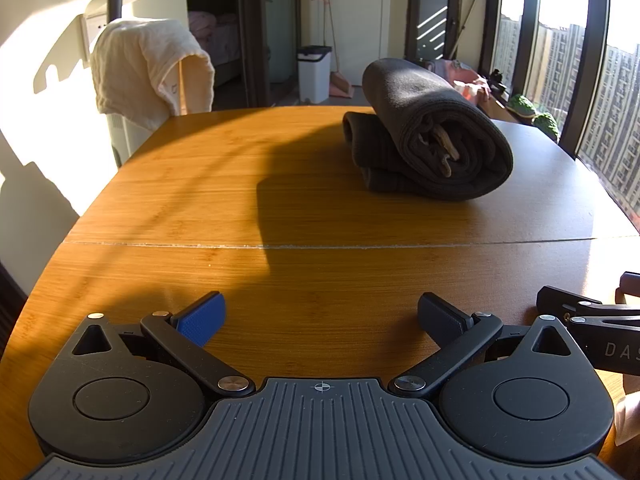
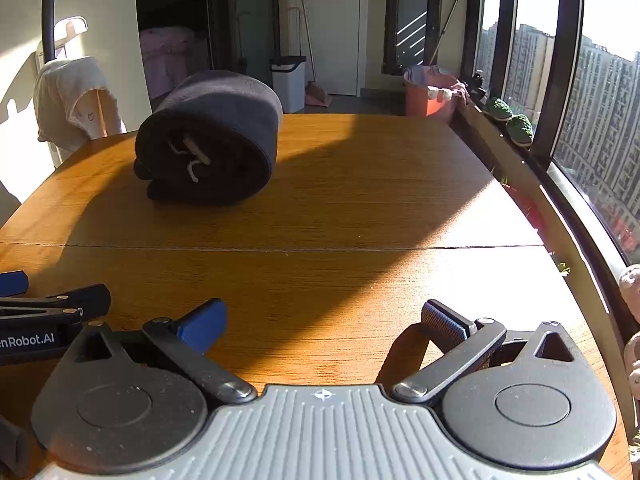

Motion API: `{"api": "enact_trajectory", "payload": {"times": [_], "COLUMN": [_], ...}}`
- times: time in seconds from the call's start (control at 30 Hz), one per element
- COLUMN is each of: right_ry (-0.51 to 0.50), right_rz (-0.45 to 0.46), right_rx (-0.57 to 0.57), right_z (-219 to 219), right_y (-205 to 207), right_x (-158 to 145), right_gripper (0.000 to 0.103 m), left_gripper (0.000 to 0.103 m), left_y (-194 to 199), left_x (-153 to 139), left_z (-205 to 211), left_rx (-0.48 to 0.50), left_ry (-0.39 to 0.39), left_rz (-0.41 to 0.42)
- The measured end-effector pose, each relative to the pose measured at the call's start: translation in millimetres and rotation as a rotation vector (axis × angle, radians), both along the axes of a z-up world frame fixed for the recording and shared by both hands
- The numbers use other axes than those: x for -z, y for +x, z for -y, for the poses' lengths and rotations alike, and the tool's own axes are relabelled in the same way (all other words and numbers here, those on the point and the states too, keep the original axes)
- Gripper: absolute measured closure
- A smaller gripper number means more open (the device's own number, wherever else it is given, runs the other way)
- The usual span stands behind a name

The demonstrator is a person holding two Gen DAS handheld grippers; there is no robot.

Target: Fold clothes

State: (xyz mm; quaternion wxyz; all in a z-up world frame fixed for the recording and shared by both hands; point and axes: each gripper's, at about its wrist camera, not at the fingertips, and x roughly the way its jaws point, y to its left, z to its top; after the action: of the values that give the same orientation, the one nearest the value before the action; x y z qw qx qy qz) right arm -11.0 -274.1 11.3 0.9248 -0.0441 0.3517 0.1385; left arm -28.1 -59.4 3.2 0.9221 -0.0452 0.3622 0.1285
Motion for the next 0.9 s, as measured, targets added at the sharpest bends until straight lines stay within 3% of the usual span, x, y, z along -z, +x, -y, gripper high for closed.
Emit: {"api": "enact_trajectory", "payload": {"times": [0.9], "right_ry": [0.001], "right_rz": [0.007], "right_rx": [0.039], "right_z": [0.4], "right_y": [-1.3], "right_x": [1.8], "right_gripper": [0.0], "left_gripper": [0.0], "left_y": [0.0], "left_x": [0.4], "left_z": [-0.5], "left_rx": [-0.001], "left_ry": [0.002], "left_rz": [0.0]}}
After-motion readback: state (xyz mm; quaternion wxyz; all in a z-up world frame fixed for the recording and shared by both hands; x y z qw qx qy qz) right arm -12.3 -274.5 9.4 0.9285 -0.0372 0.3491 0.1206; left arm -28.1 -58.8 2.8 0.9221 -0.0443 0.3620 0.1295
